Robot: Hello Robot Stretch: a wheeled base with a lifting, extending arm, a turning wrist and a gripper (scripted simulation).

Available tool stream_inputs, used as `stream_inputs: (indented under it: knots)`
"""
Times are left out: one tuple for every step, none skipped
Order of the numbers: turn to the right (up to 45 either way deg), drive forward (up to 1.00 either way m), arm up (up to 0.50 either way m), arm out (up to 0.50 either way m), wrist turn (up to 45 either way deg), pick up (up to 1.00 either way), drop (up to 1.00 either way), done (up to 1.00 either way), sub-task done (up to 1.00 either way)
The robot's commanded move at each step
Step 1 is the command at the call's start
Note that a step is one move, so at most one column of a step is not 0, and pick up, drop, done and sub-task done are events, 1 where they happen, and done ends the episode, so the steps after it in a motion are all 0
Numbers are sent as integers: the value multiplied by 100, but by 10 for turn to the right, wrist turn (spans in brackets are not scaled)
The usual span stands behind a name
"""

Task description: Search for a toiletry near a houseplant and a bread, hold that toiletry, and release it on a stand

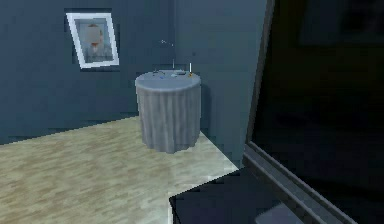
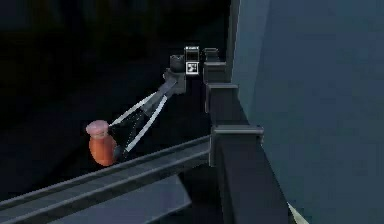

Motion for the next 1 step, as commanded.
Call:
stream_inputs:
  knots:
    - [0, 0, 0, 0, 390, 0, 0, 0, 0]
